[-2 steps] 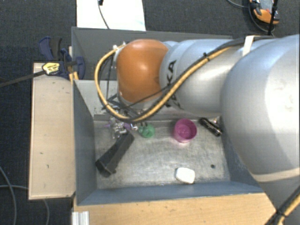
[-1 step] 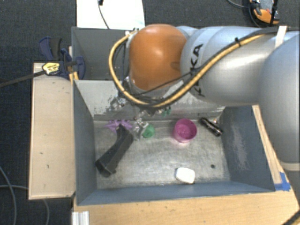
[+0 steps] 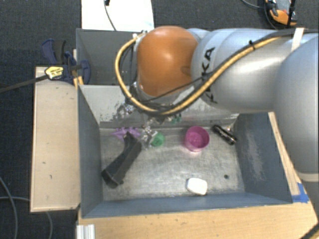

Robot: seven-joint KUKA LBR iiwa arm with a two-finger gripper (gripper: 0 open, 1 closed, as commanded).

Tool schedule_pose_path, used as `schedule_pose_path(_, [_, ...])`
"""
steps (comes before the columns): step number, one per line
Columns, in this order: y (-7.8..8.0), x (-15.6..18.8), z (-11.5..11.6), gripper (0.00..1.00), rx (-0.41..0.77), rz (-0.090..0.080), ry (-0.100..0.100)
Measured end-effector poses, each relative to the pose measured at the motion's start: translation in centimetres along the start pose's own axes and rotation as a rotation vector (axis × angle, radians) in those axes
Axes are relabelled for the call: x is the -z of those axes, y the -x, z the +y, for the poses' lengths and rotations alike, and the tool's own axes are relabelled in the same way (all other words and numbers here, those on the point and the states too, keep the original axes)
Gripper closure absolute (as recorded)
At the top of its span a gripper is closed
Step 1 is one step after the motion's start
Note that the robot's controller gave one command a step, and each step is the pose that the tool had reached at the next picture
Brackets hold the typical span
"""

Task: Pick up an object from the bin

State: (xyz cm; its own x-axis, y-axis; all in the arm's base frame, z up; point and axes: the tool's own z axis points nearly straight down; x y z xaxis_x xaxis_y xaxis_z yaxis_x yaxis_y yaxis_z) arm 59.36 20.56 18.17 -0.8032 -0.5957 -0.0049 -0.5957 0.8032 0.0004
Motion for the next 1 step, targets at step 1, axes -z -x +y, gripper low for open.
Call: schedule_pose_path(1, [0.15, -5.82, 0.12, 0.00, -0.032, -0.005, -0.002])
